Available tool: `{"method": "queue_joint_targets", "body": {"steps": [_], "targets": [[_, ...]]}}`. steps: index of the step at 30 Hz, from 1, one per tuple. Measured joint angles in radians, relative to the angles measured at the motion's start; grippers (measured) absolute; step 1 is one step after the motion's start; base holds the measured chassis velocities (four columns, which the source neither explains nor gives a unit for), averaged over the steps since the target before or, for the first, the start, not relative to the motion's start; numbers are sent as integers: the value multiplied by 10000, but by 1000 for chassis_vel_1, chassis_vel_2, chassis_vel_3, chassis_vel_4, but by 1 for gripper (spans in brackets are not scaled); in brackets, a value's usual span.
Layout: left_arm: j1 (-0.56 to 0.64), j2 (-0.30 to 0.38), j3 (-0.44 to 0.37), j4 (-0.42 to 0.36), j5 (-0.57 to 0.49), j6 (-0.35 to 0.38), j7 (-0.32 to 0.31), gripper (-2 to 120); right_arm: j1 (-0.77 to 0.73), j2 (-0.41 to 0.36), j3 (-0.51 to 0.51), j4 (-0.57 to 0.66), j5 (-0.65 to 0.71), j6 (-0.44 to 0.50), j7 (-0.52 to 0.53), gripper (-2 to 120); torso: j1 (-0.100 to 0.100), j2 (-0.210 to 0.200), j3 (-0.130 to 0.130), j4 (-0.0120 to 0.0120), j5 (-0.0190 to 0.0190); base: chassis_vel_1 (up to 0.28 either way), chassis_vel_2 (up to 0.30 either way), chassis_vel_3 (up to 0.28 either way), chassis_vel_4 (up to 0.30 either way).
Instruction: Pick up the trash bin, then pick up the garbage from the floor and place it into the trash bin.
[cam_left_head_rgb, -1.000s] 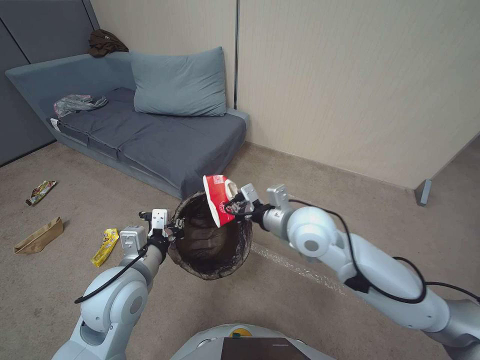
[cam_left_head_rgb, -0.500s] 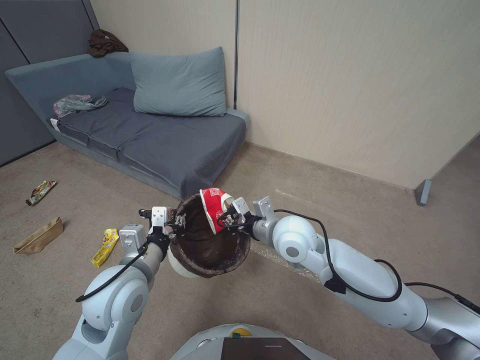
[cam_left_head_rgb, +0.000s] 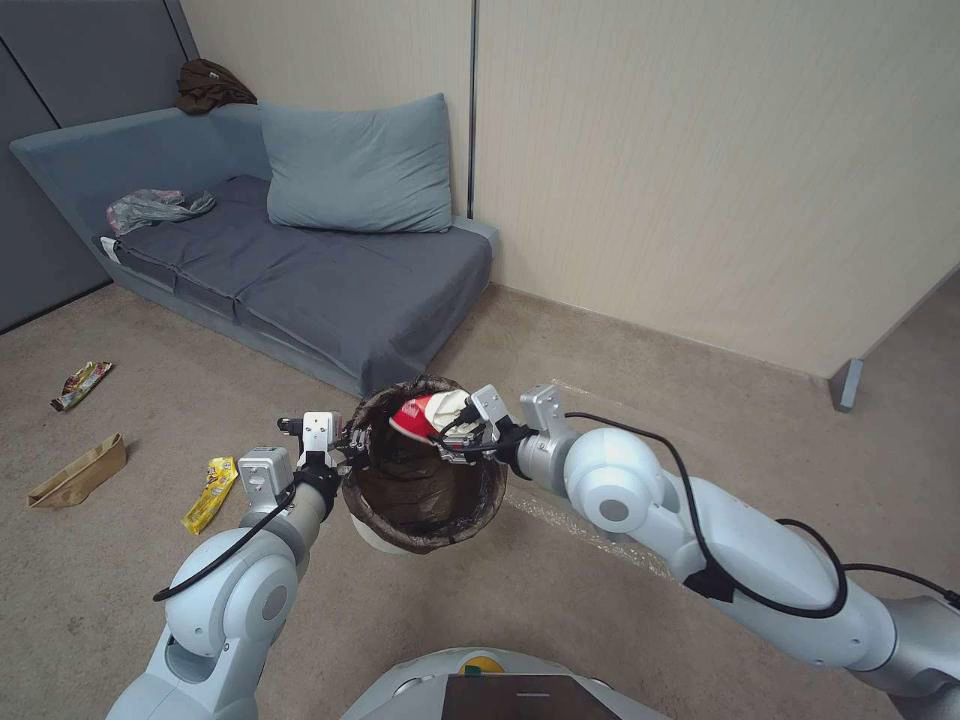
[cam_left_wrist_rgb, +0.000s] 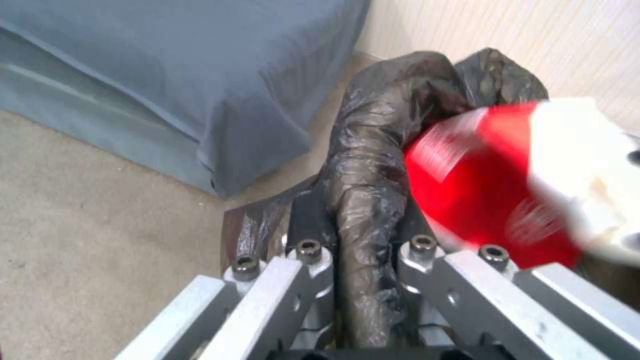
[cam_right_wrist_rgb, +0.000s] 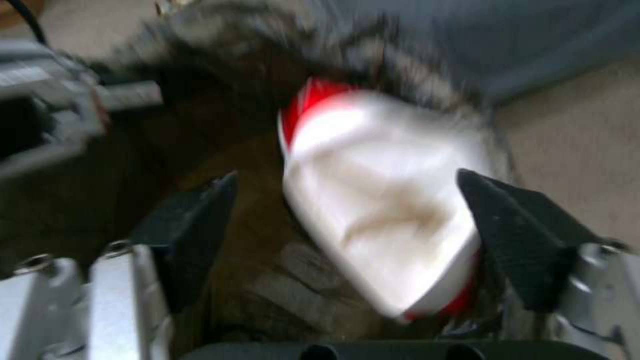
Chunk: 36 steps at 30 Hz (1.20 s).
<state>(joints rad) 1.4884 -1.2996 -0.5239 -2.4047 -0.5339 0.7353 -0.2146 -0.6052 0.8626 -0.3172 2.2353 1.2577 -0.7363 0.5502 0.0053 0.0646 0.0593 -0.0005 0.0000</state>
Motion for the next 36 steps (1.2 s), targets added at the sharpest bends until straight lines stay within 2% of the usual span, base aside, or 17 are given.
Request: {"method": "queue_joint_targets", "body": {"steps": [1,4,8,20,22,27,30,31,33,34,35,36], "targets": [[0,0,0,0,0,0,0,6,0,0,0,0,0,0,0,80,0,0,0,0,0,0,0,0,0],[-33,-23,16,56,0,0,-9,6,44,-284,471,542,305,1,8,93,0,0,0,0,1,0,0,0,0],[-52,-32,23,87,0,0,-24,6,18,-514,826,857,429,2,-66,100,0,0,0,0,1,0,0,0,0],[-58,-37,26,92,0,0,-41,6,-67,-775,1320,1194,555,3,-206,100,0,0,0,1,2,0,0,0,0],[-60,-41,31,99,4,0,-48,6,-264,-1074,2076,1557,711,3,-356,100,0,0,0,0,2,0,0,0,0],[-63,-41,33,115,7,0,-37,6,-397,-1213,2582,1741,879,5,-398,100,-1,0,0,-3,1,0,0,0,0],[-126,-22,34,178,10,0,-15,6,-938,-1465,3775,2075,1165,6,-447,100,-1,0,0,-1,0,0,0,0,0],[-126,-22,34,178,10,0,-15,6,-938,-1465,3775,2075,1165,6,-447,100,-1,0,0,-1,0,0,0,0,0],[-151,-50,33,178,3,0,-12,6,-1768,-1544,5147,2197,974,5,-581,100,0,-1,1,6,1,0,0,0,0],[-126,-54,-2,162,3,0,-24,6,-2666,-1437,6602,2044,186,15,-669,100,-1,0,-1,0,-2,0,0,0,0],[-126,-54,-2,162,3,0,-24,6,-2666,-1437,6602,2044,186,15,-669,100,-1,0,-1,0,-2,0,0,0,0],[-121,-43,-34,153,8,0,-24,6,-3259,-1230,7341,1809,-730,159,-829,100,-1,0,0,-1,2,0,0,0,0]]}}
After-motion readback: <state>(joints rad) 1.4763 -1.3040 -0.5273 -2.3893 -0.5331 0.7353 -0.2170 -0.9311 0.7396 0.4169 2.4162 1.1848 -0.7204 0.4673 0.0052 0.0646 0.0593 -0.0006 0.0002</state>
